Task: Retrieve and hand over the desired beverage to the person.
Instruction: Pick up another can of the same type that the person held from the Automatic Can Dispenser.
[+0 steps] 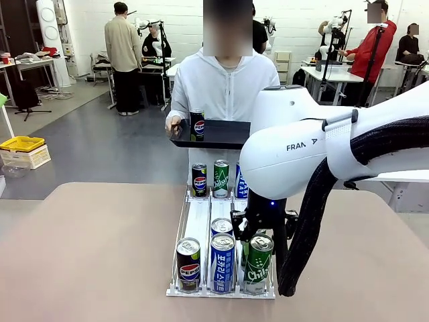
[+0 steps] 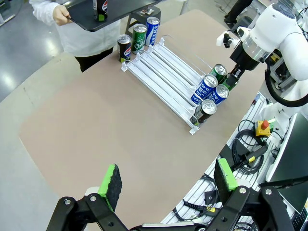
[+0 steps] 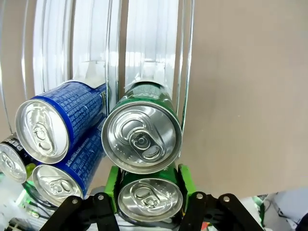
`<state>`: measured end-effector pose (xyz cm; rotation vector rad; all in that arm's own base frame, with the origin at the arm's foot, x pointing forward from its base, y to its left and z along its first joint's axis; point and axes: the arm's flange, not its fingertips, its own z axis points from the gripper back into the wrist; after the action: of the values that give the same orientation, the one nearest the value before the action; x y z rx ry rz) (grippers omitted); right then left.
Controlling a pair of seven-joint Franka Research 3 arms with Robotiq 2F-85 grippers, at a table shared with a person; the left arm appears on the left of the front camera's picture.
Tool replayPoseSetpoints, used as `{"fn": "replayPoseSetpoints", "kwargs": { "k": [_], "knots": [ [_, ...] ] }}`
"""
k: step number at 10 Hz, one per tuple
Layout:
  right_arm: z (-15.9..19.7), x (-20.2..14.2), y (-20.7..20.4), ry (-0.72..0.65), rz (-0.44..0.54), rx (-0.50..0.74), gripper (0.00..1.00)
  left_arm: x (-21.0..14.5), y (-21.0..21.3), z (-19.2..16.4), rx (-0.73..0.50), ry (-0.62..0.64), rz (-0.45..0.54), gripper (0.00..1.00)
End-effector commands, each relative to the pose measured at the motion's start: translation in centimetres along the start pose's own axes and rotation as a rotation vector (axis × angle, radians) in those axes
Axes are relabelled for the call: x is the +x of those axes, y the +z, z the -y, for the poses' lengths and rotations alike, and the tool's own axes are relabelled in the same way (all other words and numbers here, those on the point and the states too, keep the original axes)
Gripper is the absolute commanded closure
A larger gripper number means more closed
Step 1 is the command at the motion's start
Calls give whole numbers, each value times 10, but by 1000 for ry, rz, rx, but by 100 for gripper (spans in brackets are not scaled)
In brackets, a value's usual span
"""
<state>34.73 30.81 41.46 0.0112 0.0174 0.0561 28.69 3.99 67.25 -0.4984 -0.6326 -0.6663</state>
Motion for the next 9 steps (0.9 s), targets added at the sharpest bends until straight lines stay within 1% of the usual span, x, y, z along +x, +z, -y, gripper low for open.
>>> {"fn": "replayPoseSetpoints", "kwargs": {
  "k": [1, 3, 6, 7, 9],
  "knots": [
    [-6, -22, 18, -46, -4, 28, 61, 0, 1, 0, -6, -3, 5, 0],
    [-12, -41, 67, -129, 31, 16, 61, 0, 1, 0, -6, -3, 5, 0],
    [-18, -56, 169, -244, 77, 26, 61, 0, 1, 0, -6, -3, 5, 0],
    [-24, -59, 198, -261, 91, 22, 61, 0, 1, 0, -6, -3, 5, 0],
    [-34, -46, 254, -287, 103, 30, 61, 0, 1, 0, -6, -3, 5, 0]
  ]
}}
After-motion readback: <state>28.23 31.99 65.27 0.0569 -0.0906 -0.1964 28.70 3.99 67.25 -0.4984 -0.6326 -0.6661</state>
